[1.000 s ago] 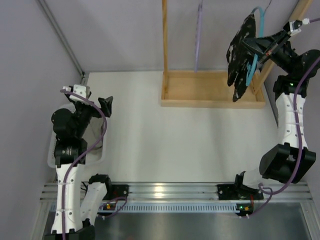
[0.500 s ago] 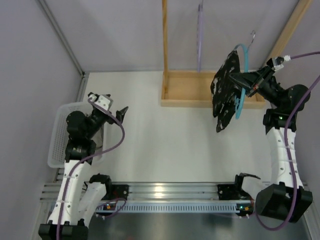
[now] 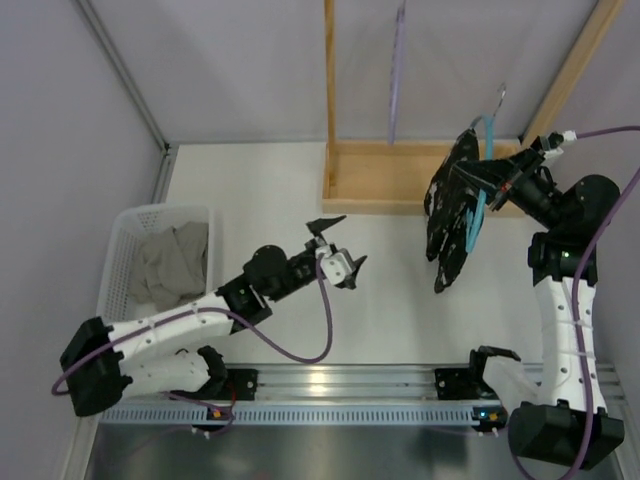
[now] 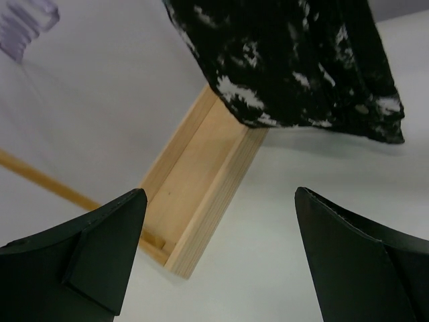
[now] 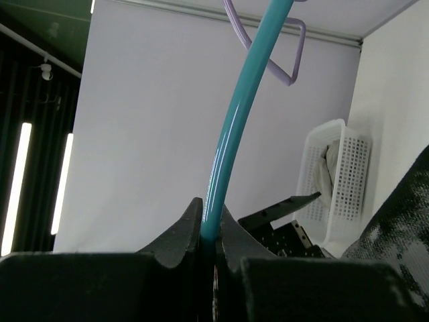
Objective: Remove the trousers from the hanger
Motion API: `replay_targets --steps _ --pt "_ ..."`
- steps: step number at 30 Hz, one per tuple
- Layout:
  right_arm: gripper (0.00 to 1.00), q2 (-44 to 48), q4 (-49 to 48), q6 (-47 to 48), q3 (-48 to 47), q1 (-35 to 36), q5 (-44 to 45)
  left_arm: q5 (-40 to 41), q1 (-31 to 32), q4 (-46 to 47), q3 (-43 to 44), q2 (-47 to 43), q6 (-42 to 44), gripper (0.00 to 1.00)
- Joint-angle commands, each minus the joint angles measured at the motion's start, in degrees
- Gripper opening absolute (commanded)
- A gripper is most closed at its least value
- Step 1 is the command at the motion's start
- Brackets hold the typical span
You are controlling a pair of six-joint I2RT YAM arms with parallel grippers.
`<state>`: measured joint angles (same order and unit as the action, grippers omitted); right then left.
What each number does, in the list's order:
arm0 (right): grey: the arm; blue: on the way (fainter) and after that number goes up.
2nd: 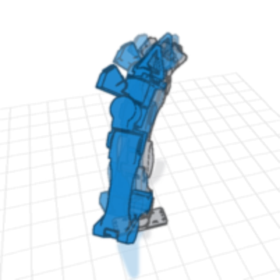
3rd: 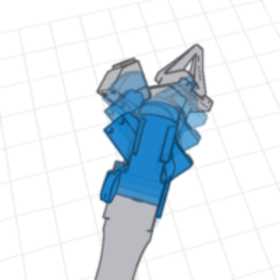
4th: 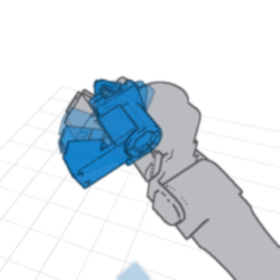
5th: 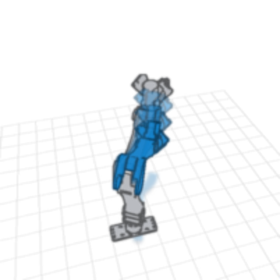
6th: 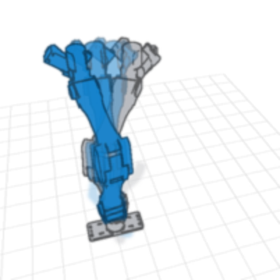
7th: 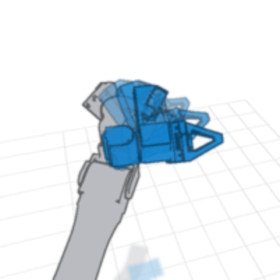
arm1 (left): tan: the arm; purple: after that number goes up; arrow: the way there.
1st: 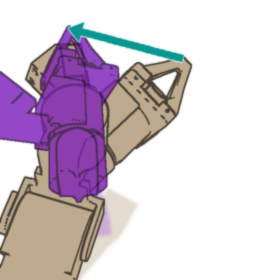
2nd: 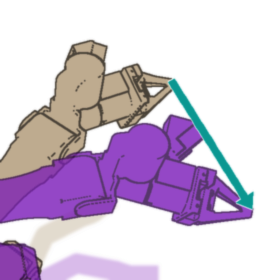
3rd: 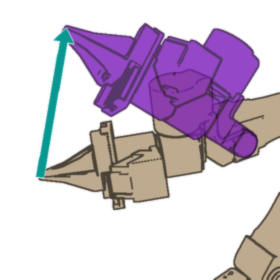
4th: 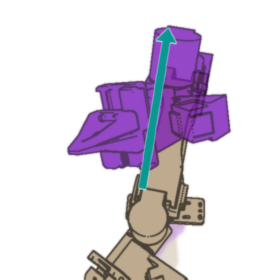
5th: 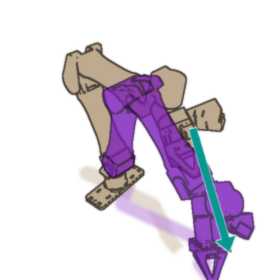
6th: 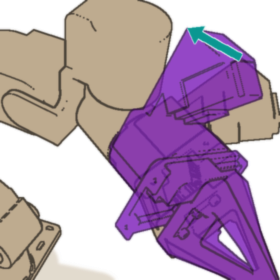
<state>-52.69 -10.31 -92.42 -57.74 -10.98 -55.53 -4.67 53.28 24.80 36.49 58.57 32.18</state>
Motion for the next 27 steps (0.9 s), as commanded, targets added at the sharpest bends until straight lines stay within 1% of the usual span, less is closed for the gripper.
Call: replay_targets --steps 1,2,3,5,6,7,8,12,14,16,20,23,24,25,27 --pt "0.00 2.5 -1.4 6.7 -9.4 0.9 3.0 10.5 6.7 17.5 7.3 7.6 1.2 0.98" --pt "0.00 2.6 1.6 7.2 -10.2 0.9 3.1 11.4 9.1 20.2 8.9 9.4 -0.8 0.99" --pt "0.00 2.5 3.1 7.7 -10.9 1.0 3.3 12.7 10.0 21.2 12.4 13.3 -1.9 0.99" --pt "0.00 2.1 5.5 8.5 -12.7 1.1 3.8 13.9 12.3 24.2 15.8 16.7 -4.0 0.98" --pt "0.00 2.0 6.1 8.6 -13.3 1.1 3.9 14.6 12.9 25.0 18.6 18.2 -4.6 0.98" --pt "0.00 1.6 6.3 8.8 -14.2 1.1 4.0 15.7 13.4 26.2 20.2 21.4 -5.0 0.98" --pt "0.00 1.4 6.3 8.8 -14.6 1.1 4.0 16.1 14.3 27.2 21.5 22.6 -6.0 0.98" --pt "0.00 0.7 5.8 8.3 -15.7 1.5 4.0 17.4 15.4 28.9 27.7 29.0 -8.3 0.96" --pt "0.00 0.5 4.9 7.9 -15.6 1.8 4.2 18.8 16.1 29.4 31.2 32.8 -9.0 0.91" --pt "0.00 0.7 5.4 8.1 -15.6 1.8 4.5 18.6 16.2 32.2 32.2 34.9 -9.2 0.90" --pt "0.00 0.7 6.2 8.7 -16.4 1.8 4.4 18.1 16.6 34.1 34.4 39.0 -10.2 0.90" --pt "0.00 0.5 6.1 8.5 -17.3 1.8 4.3 21.3 16.6 34.4 36.7 42.5 -10.7 0.90" --pt "0.00 0.5 6.1 8.3 -17.7 1.8 4.3 24.5 16.6 34.9 38.8 44.9 -10.6 0.87" --pt "0.00 0.7 6.1 8.3 -17.8 1.8 4.1 25.9 16.5 35.2 39.9 45.9 -10.6 0.85" --pt "0.00 0.9 6.3 8.3 -17.8 1.8 4.0 26.6 16.4 35.8 42.1 48.4 -10.0 0.83"
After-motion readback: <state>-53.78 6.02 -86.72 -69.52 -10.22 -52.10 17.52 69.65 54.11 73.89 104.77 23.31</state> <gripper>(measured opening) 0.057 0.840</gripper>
